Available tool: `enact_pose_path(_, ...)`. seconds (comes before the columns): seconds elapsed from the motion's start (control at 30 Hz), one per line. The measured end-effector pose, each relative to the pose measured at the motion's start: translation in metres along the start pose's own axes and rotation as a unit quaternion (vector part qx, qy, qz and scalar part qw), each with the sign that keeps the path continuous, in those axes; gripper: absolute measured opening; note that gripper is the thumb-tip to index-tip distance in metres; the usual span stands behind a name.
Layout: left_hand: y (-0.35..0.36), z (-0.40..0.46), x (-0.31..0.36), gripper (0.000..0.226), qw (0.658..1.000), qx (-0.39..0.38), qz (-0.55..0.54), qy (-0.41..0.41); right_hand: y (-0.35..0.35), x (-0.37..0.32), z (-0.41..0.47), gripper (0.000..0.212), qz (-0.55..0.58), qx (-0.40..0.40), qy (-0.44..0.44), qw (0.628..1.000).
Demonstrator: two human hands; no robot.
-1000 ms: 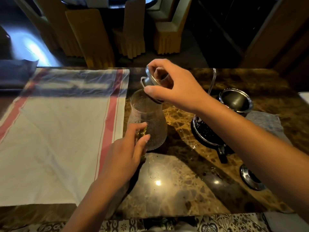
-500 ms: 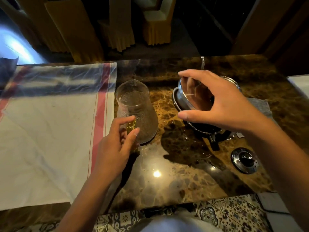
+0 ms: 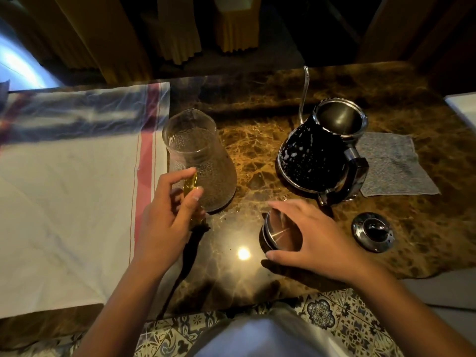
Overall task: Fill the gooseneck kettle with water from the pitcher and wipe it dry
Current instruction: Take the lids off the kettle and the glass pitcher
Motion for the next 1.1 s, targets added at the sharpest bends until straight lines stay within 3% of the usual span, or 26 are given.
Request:
enact_pose_path(0.57, 0.002, 0.000, -0.002, 0.030, 1.000, 0.012, -0.021, -0.002, 0.029, 0.000, -0.005, 0.096, -0.099, 0.039, 0.005, 0.994)
enact_pose_path(0.83, 0.002, -0.001, -0.002, 0.028, 1.000, 0.012, -0.016, -0.004, 0.025, -0.005, -0.003, 0.106, -0.122, 0.024, 0.033, 0.992)
enact_pose_path(1.1, 0.002, -0.001, 0.001, 0.031, 1.000, 0.019, -0.010, 0.004, 0.005, -0.002, -0.016, 0.060, -0.094, 0.097, 0.034, 0.990)
Point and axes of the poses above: each hand's wrist, its own z-axis towards the middle knuckle, its own y-axis out of the palm, x = y × z, the point moved 4 cm from there along z, towards the middle knuckle, and after that the axes turned 5 degrees about z, right-handed, at the moved point
